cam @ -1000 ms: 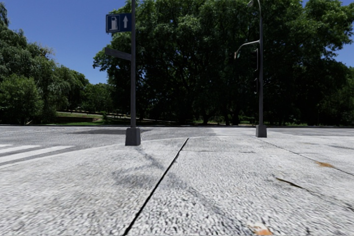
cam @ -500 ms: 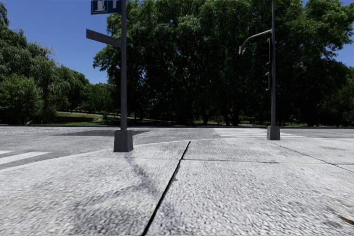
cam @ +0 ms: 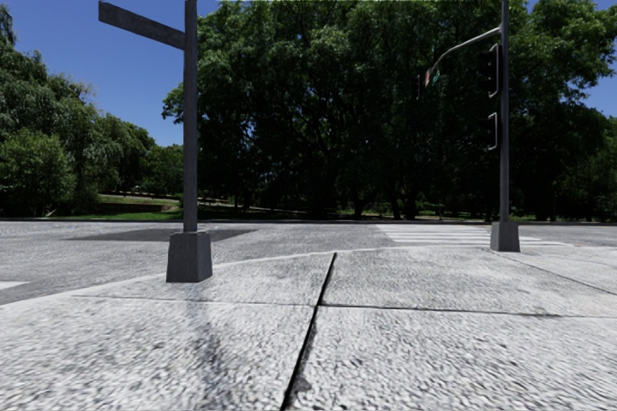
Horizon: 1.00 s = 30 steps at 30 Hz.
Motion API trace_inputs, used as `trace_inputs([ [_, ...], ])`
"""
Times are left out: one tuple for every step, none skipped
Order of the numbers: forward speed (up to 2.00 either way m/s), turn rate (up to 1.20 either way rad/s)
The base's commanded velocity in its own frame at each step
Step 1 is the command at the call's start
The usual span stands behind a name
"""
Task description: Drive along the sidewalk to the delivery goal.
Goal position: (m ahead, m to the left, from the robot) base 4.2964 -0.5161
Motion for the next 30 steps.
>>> trace_inputs([
  [1.94,0.00],
  [1.94,0.00],
  [1.94,0.00],
  [1.94,0.00],
  [1.94,0.00],
  [1.94,0.00],
  [1.94,0.00],
  [1.94,0.00],
  [1.94,0.00],
  [1.94,0.00],
  [1.94,0.00],
  [1.94,0.00],
  [1.94,0.00],
  [1.89,0.00],
  [1.81,0.00],
  [1.79,0.00],
  [1.79,0.00],
  [1.78,0.00],
  [1.77,0.00],
  [1.77,0.00],
  [1.71,0.00],
  [1.65,0.00],
  [1.59,0.00],
  [1.55,0.00],
  [1.51,0.00],
  [1.51,0.00],
  [1.49,0.00],
  [1.47,0.00],
  [1.43,0.00],
  [1.33,0.00],
])
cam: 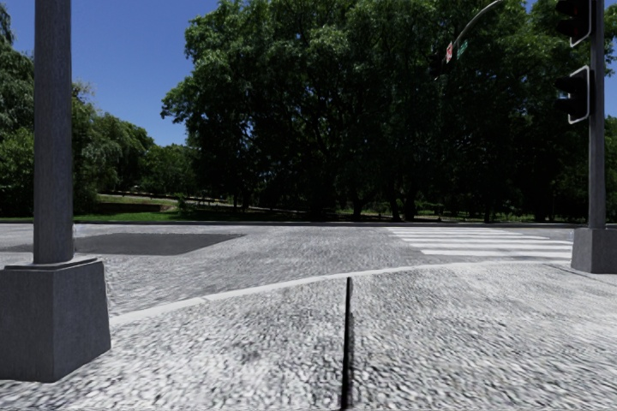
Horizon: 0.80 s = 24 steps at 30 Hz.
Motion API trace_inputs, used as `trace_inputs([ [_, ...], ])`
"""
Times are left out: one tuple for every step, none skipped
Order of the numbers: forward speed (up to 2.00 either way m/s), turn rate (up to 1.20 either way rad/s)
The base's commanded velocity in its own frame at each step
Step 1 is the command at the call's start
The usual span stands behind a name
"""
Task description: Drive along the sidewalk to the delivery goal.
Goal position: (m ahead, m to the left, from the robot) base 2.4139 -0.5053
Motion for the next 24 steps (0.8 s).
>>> trace_inputs([
  [1.21,0.00],
  [1.21,0.00],
  [1.02,0.00],
  [0.74,0.00],
  [0.54,0.00],
  [0.40,0.00],
  [0.33,0.00],
  [0.28,0.00],
  [0.26,0.00],
  [0.26,0.00],
  [0.24,0.00],
  [0.23,0.00],
  [0.19,0.00],
  [0.17,0.00],
  [0.16,0.00],
  [0.15,0.00],
  [0.14,0.00],
  [0.13,0.00],
  [0.12,0.00],
  [0.11,0.00],
  [0.11,0.00],
  [0.14,0.00],
  [0.24,0.00],
  [0.33,0.00],
])
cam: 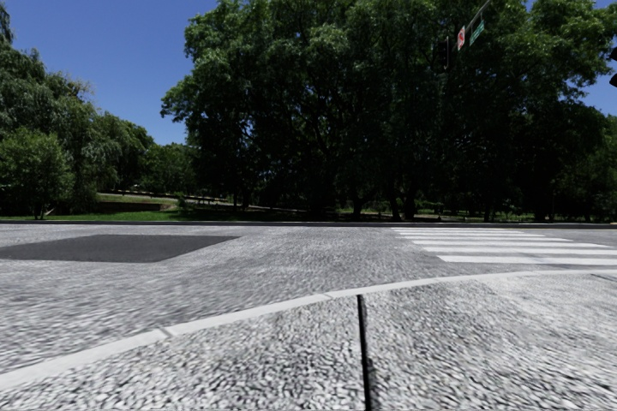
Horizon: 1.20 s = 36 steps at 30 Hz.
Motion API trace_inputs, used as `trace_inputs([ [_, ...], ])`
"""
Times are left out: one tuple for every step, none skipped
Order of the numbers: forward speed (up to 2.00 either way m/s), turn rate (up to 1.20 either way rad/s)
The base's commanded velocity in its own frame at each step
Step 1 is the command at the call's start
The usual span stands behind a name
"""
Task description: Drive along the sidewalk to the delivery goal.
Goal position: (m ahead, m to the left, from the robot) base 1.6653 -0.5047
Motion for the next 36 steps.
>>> trace_inputs([
  [0.37,0.00],
  [0.37,0.00],
  [0.42,0.00],
  [0.49,0.00],
  [0.51,0.00],
  [0.51,0.00],
  [0.51,0.00],
  [0.51,0.00],
  [0.51,0.00],
  [0.52,0.00],
  [0.53,0.00],
  [0.52,0.00],
  [0.50,0.00],
  [0.48,0.00],
  [0.47,0.00],
  [0.47,0.00],
  [0.47,0.00],
  [0.46,0.00],
  [0.47,0.00],
  [0.51,0.00],
  [0.54,0.00],
  [0.55,0.00],
  [0.55,0.00],
  [0.56,0.00],
  [0.60,0.00],
  [0.65,0.00],
  [0.68,0.00],
  [0.69,0.00],
  [0.69,0.00],
  [0.70,0.00],
  [0.70,0.00],
  [0.71,0.00],
  [0.72,0.00],
  [0.73,0.00],
  [0.76,0.00],
  [0.79,0.00],
])
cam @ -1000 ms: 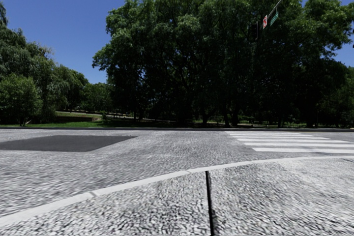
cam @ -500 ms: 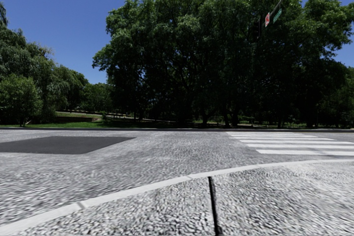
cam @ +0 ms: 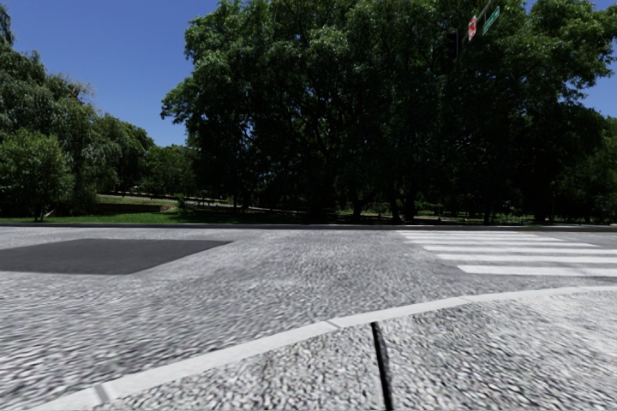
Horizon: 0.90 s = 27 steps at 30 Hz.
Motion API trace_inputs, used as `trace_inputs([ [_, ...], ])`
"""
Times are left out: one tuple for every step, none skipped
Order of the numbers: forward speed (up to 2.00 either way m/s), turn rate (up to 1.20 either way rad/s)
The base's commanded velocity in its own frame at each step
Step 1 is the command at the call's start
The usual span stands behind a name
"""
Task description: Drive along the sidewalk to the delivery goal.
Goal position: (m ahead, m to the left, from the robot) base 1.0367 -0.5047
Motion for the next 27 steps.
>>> trace_inputs([
  [0.79,0.00],
  [0.81,0.00],
  [0.82,0.00],
  [0.83,0.00],
  [0.83,0.00],
  [0.83,0.00],
  [0.88,0.00],
  [0.88,0.00],
  [0.91,0.00],
  [0.92,0.00],
  [0.93,0.00],
  [0.93,0.00],
  [0.85,0.00],
  [0.69,0.00],
  [0.56,0.00],
  [0.56,0.00],
  [0.44,0.00],
  [0.39,0.00],
  [0.38,0.00],
  [0.37,0.00],
  [0.37,0.00],
  [0.37,0.00],
  [0.37,0.00],
  [0.37,0.00],
  [0.37,0.00],
  [0.36,0.00],
  [0.35,0.00],
])
